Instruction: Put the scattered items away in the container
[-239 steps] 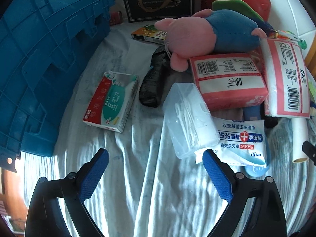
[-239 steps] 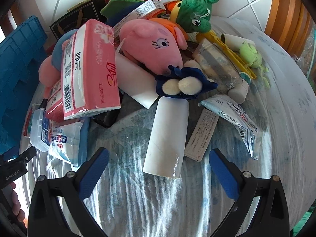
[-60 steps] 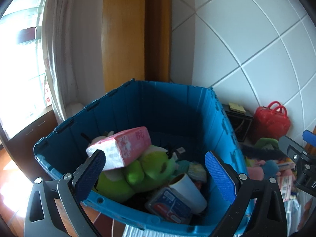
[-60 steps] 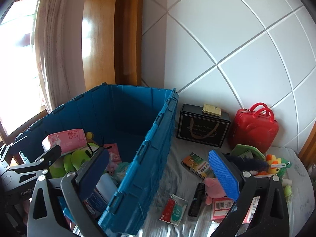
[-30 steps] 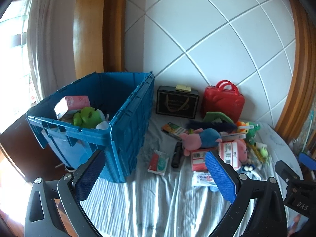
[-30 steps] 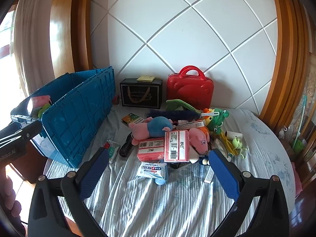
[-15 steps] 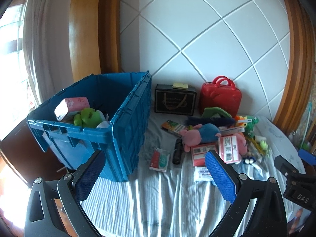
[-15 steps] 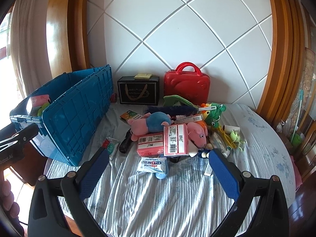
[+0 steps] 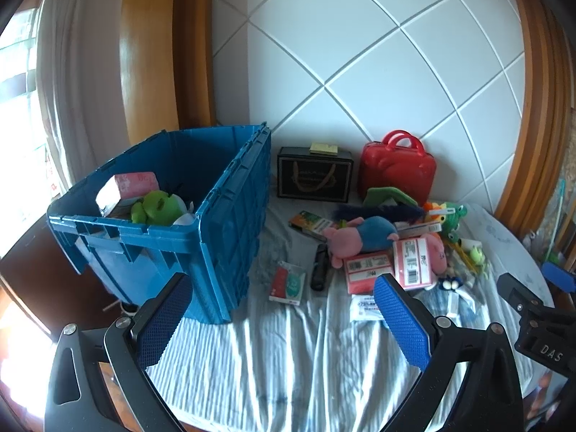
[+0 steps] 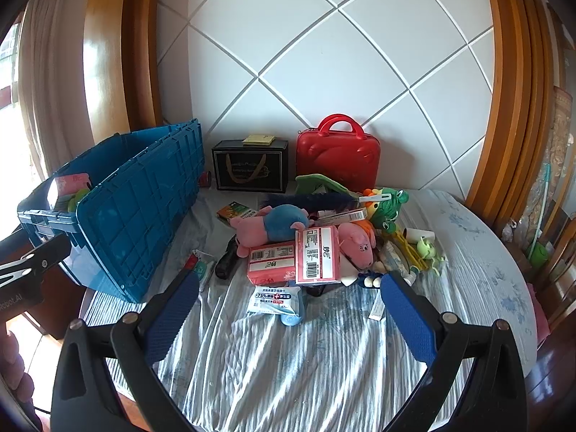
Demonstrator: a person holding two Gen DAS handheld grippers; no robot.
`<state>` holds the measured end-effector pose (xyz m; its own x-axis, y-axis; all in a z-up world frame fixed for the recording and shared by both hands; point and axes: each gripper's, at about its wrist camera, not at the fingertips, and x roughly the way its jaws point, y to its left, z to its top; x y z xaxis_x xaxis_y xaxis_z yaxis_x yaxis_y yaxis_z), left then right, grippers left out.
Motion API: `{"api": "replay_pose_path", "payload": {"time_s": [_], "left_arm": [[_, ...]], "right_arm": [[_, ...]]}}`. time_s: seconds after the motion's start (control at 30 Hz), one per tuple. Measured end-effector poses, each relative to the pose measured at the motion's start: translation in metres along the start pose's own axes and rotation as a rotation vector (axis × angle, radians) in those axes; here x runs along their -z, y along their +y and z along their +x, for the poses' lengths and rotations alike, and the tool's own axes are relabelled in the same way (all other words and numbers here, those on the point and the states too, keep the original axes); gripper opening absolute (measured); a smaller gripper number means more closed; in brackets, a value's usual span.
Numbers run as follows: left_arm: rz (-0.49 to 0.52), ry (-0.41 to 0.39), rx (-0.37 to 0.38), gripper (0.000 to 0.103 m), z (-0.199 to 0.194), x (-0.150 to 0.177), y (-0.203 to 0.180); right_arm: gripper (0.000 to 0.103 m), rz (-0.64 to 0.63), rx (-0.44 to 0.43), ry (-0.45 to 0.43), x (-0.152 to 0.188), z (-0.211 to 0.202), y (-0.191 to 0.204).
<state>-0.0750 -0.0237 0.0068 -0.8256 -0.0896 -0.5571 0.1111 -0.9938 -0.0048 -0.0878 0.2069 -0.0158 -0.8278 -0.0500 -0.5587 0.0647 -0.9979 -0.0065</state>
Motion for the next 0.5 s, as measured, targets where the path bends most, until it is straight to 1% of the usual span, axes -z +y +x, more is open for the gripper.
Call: {"api": "replay_pose_path", "payload": {"time_s": [0.5], "left_arm": [[-0.003,-0.007,-0.013,0.102,0.0002,0.0003,0.0024]], "right_arm": [[0.103,-0.006,-0.002,0.011,0.0015,0.0054,0.0037]]}}
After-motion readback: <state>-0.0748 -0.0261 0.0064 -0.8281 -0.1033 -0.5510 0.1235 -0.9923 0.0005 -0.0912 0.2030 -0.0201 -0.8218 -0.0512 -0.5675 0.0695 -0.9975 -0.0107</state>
